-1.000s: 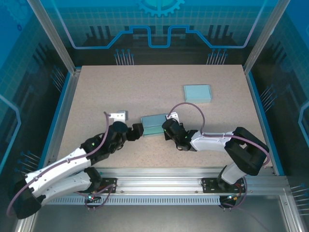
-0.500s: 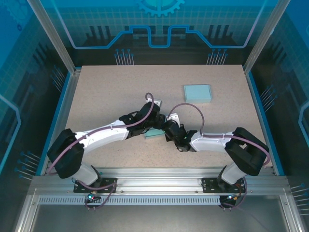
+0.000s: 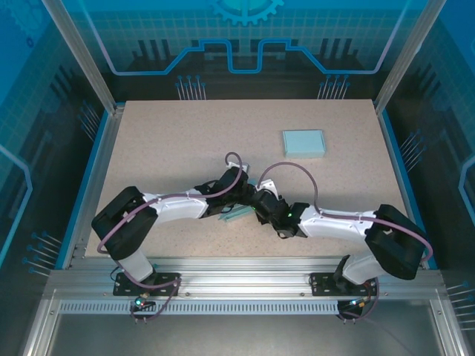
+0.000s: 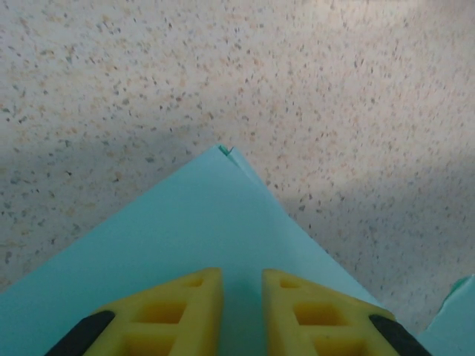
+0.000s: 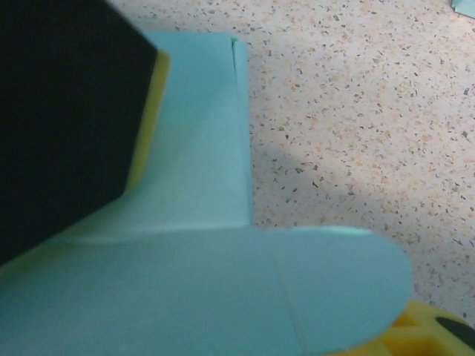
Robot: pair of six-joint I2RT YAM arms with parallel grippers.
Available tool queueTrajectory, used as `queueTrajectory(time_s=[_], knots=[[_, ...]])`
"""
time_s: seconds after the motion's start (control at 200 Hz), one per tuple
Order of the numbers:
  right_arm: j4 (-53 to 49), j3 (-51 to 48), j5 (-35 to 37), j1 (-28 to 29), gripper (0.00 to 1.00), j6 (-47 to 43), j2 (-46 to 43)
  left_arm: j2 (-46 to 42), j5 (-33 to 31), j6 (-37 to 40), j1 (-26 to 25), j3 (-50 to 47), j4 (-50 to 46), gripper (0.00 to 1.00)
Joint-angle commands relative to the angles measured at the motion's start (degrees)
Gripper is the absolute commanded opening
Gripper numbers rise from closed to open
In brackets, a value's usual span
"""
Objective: Fold the paper box
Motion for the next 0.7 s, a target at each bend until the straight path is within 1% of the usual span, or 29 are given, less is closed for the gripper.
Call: queueTrajectory(time_s=[0.0,0.15,0.32,0.465,0.595,0.695], knots=[[-0.77,0.16,-0.23,0.21,0.54,0.23,-3.67,0.66,1.02,-3.07,0.38,-3.18,0.22,0.23],[-3.87,0.35,-0.62,0.31,0.63,0.57,-7.16,0.36,-0.70,-3.84,0.36,-6.31,4.06,0.23],[-5.56,-0.21,-3.25,0.32,0.71,1.00,-12.90,2.96,-2.16,-3.90,0.39,-11.52,14.98,0.24],[-8.87,1.47,-3.69,-0.67,0.73,2.79,-14.67,6.60,-1.44,-3.25,0.37,-14.54,23.73,0.28],[-8.99,2.26,-6.13,-3.55,0.73,3.39,-13.32,7.20,-0.45,-3.60,0.36,-14.88,25.00,0.32],[-8.54,2.35,-8.80,-6.37,0.73,4.19,-11.02,4.41,0.06,-3.24,0.41,-14.18,21.99,0.40]])
